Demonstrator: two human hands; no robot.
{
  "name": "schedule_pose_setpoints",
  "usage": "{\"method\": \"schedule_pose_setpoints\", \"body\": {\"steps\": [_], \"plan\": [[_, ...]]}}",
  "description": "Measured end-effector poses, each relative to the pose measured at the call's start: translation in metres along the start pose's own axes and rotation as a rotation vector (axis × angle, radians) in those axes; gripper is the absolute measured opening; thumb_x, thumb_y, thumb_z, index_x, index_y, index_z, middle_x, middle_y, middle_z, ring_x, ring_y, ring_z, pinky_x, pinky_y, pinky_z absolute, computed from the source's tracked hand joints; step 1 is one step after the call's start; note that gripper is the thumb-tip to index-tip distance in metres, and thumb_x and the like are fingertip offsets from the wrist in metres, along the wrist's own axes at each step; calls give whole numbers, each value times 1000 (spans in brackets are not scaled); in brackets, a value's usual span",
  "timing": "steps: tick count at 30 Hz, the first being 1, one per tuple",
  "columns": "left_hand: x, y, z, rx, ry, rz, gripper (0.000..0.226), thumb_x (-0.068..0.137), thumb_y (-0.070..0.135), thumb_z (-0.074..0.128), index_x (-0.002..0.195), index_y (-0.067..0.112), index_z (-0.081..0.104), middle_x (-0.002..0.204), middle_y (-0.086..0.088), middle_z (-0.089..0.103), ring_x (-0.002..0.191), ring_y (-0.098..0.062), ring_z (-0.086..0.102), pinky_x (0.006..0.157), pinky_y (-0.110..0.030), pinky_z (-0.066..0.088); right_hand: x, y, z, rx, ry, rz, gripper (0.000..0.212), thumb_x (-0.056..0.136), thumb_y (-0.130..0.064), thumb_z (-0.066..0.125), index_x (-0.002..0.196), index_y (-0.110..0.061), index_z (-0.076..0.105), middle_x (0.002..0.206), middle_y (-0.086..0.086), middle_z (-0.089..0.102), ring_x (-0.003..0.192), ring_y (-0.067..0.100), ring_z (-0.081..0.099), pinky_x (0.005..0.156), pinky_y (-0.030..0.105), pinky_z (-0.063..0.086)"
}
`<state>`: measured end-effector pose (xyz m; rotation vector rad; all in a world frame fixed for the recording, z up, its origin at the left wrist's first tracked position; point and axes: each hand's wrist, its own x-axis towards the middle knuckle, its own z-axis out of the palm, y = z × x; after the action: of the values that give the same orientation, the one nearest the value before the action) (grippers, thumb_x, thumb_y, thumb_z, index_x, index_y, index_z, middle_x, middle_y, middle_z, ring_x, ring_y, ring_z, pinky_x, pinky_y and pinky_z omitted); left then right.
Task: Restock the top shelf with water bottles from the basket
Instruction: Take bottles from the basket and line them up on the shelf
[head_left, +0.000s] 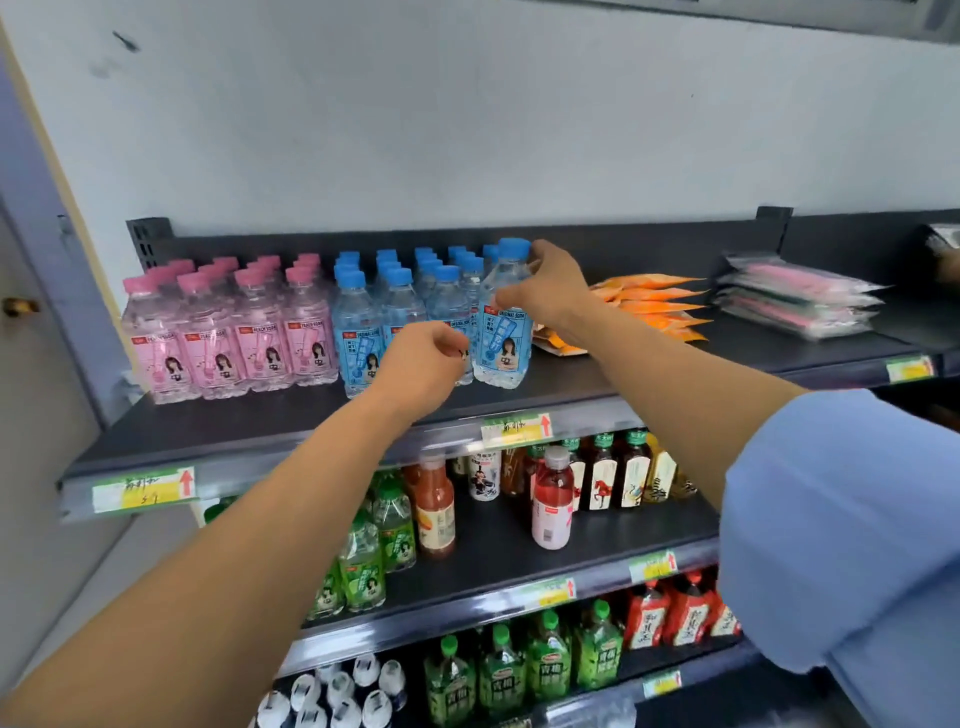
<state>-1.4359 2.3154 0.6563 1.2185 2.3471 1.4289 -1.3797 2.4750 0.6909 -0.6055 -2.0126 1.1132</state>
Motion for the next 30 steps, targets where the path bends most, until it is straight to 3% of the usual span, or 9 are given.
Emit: {"method": "schedule_pose_setpoints", "body": {"steps": [3, 7, 11, 13, 18, 21, 26, 30], "plan": [[6, -3, -2, 11, 29, -22, 25, 91, 3, 53, 112, 12, 63, 106, -3, 61, 94, -18, 58, 72, -20, 45, 20, 15, 8, -73, -51, 14, 56, 66, 4, 75, 118, -9, 55, 105, 5, 66, 94, 20, 65, 81, 32, 54], [8, -11, -4, 58, 63, -47, 23, 92, 4, 53, 111, 12, 63, 105, -3, 63, 83, -14, 56, 58, -11, 38, 43, 37, 16, -68, -121, 90, 62, 67, 9, 75, 124, -3, 54, 112, 10, 63, 100, 25, 61, 78, 31, 49], [10, -16, -3, 86, 88, -63, 22, 92, 4, 52, 107, 14, 64, 102, 0, 62, 77, -6, 53, 57, -8, 36, 62, 50, 23, 64, -110, 149, 72, 74, 14, 68, 139, -4, 42, 125, 7, 55, 110, 21, 54, 91, 29, 47], [11, -16, -1, 111, 97, -66, 23, 92, 4, 52, 109, 14, 64, 102, 1, 62, 80, -7, 53, 55, -5, 35, 68, 57, 26, 81, -118, 184, 79, 75, 14, 68, 143, -8, 35, 135, 9, 49, 120, 26, 51, 99, 36, 47], [16, -11, 15, 100, 75, -75, 22, 93, 4, 49, 107, 12, 64, 105, -5, 63, 76, -10, 54, 48, -3, 40, 64, 84, 37, -171, -209, 318, 58, 74, -5, 77, 122, -3, 45, 119, 7, 60, 110, 26, 59, 93, 43, 52], [18, -7, 22, 91, 60, -68, 21, 93, 3, 50, 105, 13, 64, 101, -4, 62, 73, -8, 53, 57, -10, 41, 62, 93, 42, -227, -168, 281, 61, 75, -10, 78, 123, -7, 42, 124, 10, 58, 116, 29, 57, 95, 45, 51], [19, -8, 24, 96, 64, -65, 20, 93, 4, 50, 103, 12, 64, 95, -1, 59, 62, -5, 49, 40, -3, 37, 66, 98, 45, -245, -159, 239, 45, 83, -9, 70, 121, -7, 46, 127, 11, 57, 118, 29, 55, 99, 43, 48], [15, -11, 25, 107, 61, -67, 21, 92, 4, 50, 104, 14, 64, 102, -1, 62, 71, -3, 52, 45, 1, 40, 64, 103, 48, -233, -171, 205, 43, 87, -9, 65, 126, -5, 47, 130, 12, 56, 119, 30, 54, 100, 43, 47]]}}
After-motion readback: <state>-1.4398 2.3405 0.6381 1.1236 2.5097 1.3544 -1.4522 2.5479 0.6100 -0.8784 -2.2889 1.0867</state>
